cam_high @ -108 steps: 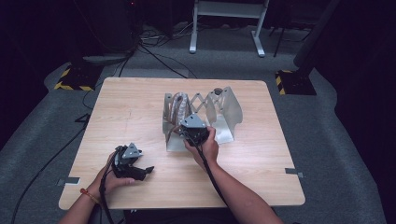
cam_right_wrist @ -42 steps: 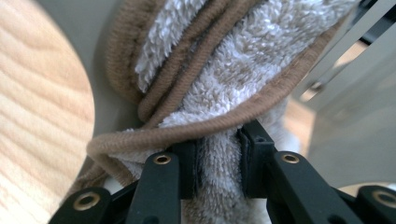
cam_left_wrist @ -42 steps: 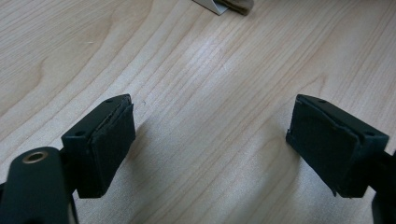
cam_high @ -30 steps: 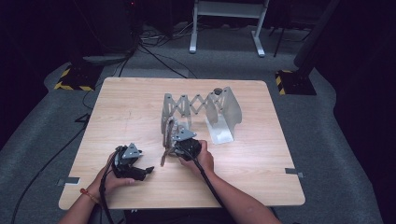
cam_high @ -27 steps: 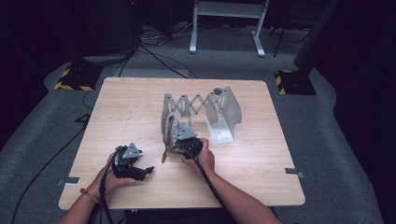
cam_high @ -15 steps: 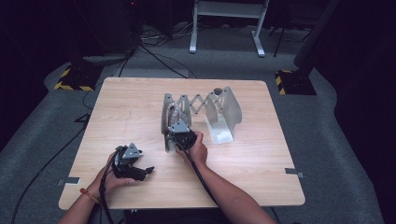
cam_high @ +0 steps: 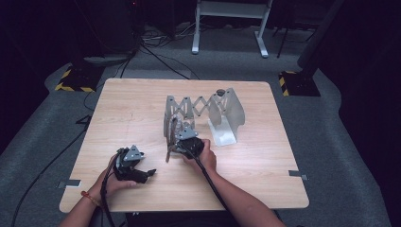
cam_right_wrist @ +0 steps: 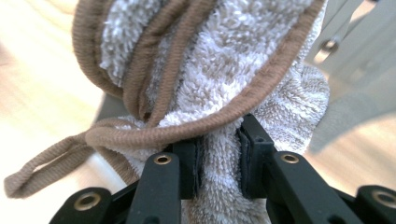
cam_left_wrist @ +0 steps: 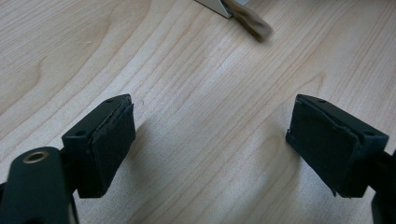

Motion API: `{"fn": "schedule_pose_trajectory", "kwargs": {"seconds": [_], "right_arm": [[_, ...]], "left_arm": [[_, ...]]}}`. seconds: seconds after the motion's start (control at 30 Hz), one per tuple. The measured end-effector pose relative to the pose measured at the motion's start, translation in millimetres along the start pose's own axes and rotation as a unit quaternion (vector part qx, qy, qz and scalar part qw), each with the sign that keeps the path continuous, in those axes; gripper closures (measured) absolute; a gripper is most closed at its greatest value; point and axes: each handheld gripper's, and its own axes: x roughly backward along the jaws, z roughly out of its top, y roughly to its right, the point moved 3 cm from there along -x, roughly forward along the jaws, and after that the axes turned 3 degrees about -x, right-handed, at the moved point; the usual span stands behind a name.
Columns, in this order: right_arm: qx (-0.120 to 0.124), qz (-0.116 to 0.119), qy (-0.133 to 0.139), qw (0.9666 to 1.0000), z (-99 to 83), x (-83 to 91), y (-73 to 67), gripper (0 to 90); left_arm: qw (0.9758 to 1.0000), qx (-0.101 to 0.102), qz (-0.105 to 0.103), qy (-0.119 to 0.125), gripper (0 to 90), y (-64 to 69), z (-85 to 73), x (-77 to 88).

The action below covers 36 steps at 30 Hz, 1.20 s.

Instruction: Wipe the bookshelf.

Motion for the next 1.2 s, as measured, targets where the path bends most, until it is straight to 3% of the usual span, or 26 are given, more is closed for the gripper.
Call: {"fn": "schedule_pose_trajectory", "kwargs": {"seconds": [0.07, 0.17, 0.3, 0.4, 0.5, 0.67, 0.9, 0.97, 1.13, 1.2], "right_arm": [[-0.007, 0.011, 0.001, 0.9999, -1.3, 7.6, -0.2, 72.6], [-0.004, -0.018, 0.035, 0.9992, 9.7, 16.9, 3.0, 72.6], [-0.009, -0.050, 0.090, 0.9946, 35.7, 28.3, 12.9, 72.6], [-0.014, -0.057, 0.108, 0.9924, 52.7, 30.8, 19.0, 72.5], [0.004, -0.065, 0.099, 0.9930, 55.7, 20.3, 15.6, 72.5], [0.011, -0.059, 0.071, 0.9957, 44.0, 1.4, 8.7, 72.5], [0.006, -0.021, 0.018, 0.9996, 12.7, -14.8, 2.2, 72.6], [0.009, -0.016, 0.015, 0.9997, 7.5, -12.3, 0.6, 72.7], [-0.001, 0.025, 0.010, 0.9996, 0.5, 3.1, -1.5, 72.6], [-0.005, 0.024, 0.028, 0.9993, 5.8, 11.9, -0.2, 72.6]], "left_arm": [[1.0000, 0.000, 0.000, 0.000, 15.2, 0.0, 0.1, 0.0], [1.0000, -0.002, 0.002, 0.000, 15.1, -0.4, 0.5, -0.4], [1.0000, -0.003, 0.001, 0.000, 15.1, -0.6, 0.5, -0.4], [1.0000, -0.004, -0.001, 0.000, 15.1, -0.7, 0.5, -0.5], [1.0000, -0.002, -0.002, 0.000, 15.2, -0.3, 0.1, -0.2], [1.0000, -0.002, -0.002, 0.001, 15.2, -0.2, 0.0, -0.2], [1.0000, -0.004, -0.001, 0.000, 15.1, -0.3, 0.4, -0.4], [1.0000, -0.003, 0.000, 0.000, 15.1, -0.3, 0.4, -0.4], [1.0000, -0.002, 0.000, 0.001, 15.0, -0.3, 0.7, -0.8], [1.0000, -0.003, 0.000, 0.000, 15.0, -0.3, 0.7, -0.7]]}}
